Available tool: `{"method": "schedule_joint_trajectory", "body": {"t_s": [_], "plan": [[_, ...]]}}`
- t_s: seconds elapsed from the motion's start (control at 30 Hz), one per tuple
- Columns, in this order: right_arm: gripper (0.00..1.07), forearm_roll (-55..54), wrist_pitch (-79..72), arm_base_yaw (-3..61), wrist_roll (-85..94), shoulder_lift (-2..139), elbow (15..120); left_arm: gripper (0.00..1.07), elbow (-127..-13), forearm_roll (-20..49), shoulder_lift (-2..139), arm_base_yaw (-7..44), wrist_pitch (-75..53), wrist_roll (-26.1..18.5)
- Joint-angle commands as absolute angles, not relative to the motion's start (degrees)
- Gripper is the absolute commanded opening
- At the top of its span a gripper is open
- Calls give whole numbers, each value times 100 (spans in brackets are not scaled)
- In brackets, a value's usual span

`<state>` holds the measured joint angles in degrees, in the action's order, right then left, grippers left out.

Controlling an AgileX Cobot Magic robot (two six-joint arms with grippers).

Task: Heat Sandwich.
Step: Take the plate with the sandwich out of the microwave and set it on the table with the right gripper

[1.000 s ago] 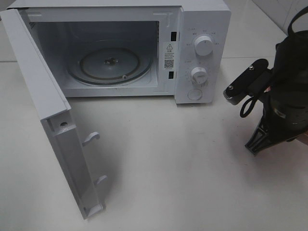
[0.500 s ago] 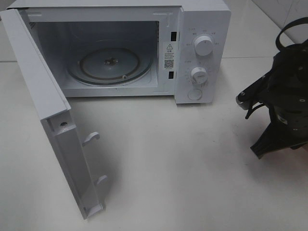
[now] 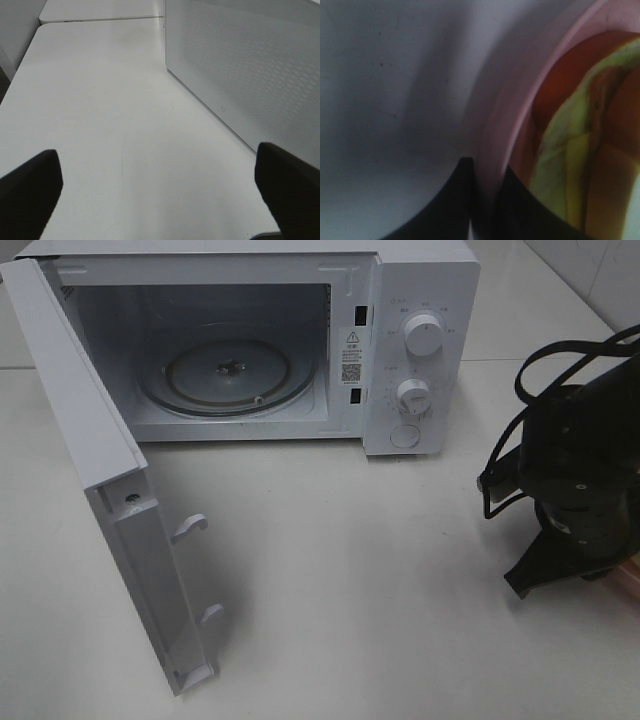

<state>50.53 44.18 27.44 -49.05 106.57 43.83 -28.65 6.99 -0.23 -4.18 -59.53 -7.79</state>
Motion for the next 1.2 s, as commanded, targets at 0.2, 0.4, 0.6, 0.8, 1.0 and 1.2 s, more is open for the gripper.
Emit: {"method": "schedule_joint_trajectory", "body": {"t_s": [0.2, 0.4, 0.6, 0.8, 1.0, 1.2], "plan": [[9, 5518, 4492, 2722, -5523, 10909, 4418, 103, -2842, 710, -149, -424, -5913, -751], [10, 5535, 4217, 2722, -5655, 10915, 4418, 103, -2842, 710, -149, -424, -5913, -751], [13, 5535, 4211, 2722, -5655, 10915, 4418, 103, -2842, 710, -149, -424, -5913, -751], [19, 5518, 4211, 2722, -5655, 10915, 4418, 103, -2842, 710, -149, -424, -5913, -751], [28, 5512, 4217, 2722, -5655, 10863, 4418, 103, -2842, 710, -149, -424, -5913, -751], [37, 5489, 4223, 2722, -5609, 10634, 4418, 103, -2842, 710, -149, -424, -5913, -751]]}}
